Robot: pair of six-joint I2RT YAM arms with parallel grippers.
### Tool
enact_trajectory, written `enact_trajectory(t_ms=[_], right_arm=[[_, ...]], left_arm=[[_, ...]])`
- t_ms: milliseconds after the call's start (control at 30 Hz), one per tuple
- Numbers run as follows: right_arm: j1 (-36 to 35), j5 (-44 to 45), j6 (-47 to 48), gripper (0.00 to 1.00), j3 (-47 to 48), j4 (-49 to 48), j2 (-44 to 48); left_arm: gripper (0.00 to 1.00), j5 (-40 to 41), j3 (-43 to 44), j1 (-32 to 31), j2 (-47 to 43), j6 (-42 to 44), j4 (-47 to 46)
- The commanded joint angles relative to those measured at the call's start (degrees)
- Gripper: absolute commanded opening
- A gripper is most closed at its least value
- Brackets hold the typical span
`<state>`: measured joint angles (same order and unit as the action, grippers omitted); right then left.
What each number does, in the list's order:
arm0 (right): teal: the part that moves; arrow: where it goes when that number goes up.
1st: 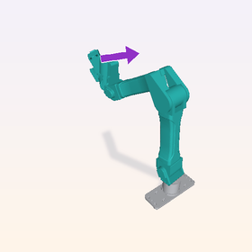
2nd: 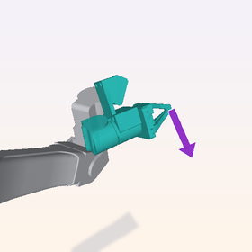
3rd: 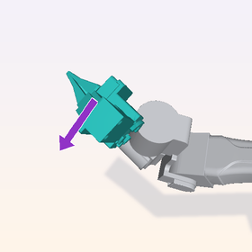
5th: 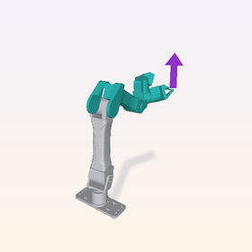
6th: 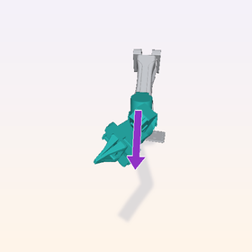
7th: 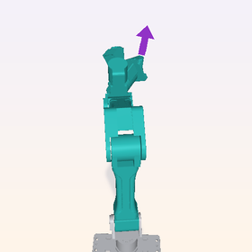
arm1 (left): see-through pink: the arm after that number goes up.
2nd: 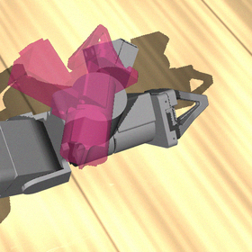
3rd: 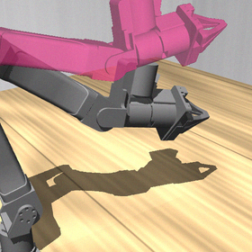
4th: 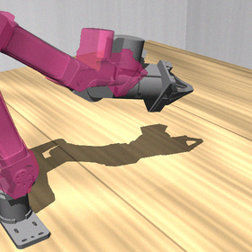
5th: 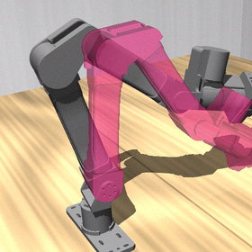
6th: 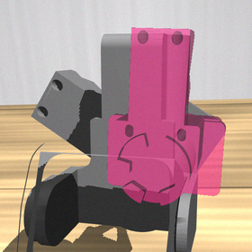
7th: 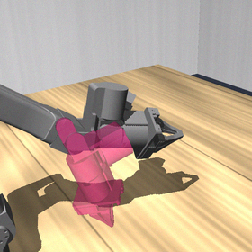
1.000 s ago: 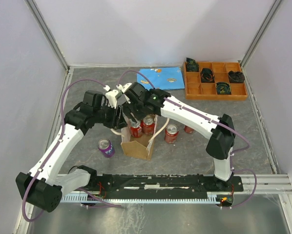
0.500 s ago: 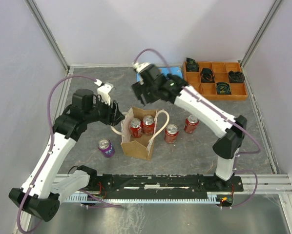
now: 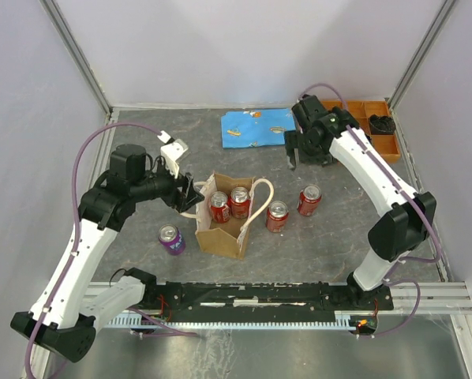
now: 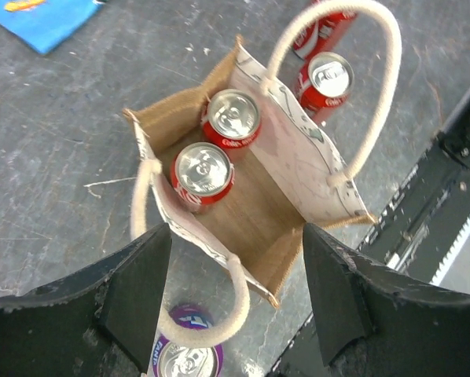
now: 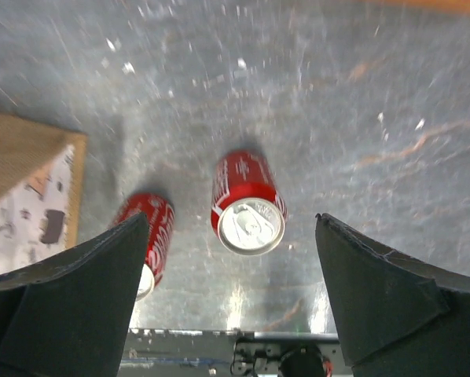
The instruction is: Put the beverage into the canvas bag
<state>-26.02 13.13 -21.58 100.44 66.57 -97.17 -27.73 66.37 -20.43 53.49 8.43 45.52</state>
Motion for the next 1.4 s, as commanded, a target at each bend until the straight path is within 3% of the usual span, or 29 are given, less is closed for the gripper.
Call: enact_trajectory(t_ms=[0, 200, 600, 800, 900, 967, 1033, 1200, 1267, 1367], right_arm=[[1.1, -2.6, -3.5, 0.97, -6.5, 2.6, 3.7], [4.8, -6.0, -3.9, 0.99, -13.6, 0.3, 4.1], [6.3, -13.9, -4.9, 0.99, -19.2, -3.7, -0.6], [6.3, -12.4, -4.4, 0.94, -19.5, -3.9, -2.3], [6.3, -10.9, -3.9, 0.86, -19.1, -3.5, -2.9], [6.3, -9.7, -3.7, 0.74, -18.5, -2.8, -3.0], [6.3, -8.6, -3.7, 0.52, -17.7, -2.0, -3.0], [6.3, -7.2, -2.9, 0.10, -12.6, 2.4, -2.5], [6.3, -7.6, -2.6, 0.00, -7.0, 4.5, -1.8], [6.1, -10.4, -2.2, 0.00, 3.5, 6.2, -1.1]], left_arm=[[0.74, -8.5, 1.9, -0.5, 0.4, 9.9, 4.8], [0.74, -6.5, 1.5, -4.0, 1.3, 15.1, 7.0], [0.74, -5.8, 0.9, -5.2, 2.2, 15.3, 7.0], [0.74, -5.9, 0.7, -5.3, 2.7, 14.5, 6.9], [0.74, -5.8, 0.7, -5.3, 3.0, 14.2, 6.5], [0.73, -5.8, 0.7, -5.4, 3.2, 14.1, 6.6], [0.73, -5.7, 0.7, -5.3, 3.4, 14.0, 6.6], [0.73, -5.5, 0.6, -5.5, 3.8, 13.8, 6.4], [0.73, -5.2, 0.6, -5.5, 3.8, 13.6, 6.3], [0.73, -5.5, 0.4, -5.5, 3.6, 13.5, 6.2]])
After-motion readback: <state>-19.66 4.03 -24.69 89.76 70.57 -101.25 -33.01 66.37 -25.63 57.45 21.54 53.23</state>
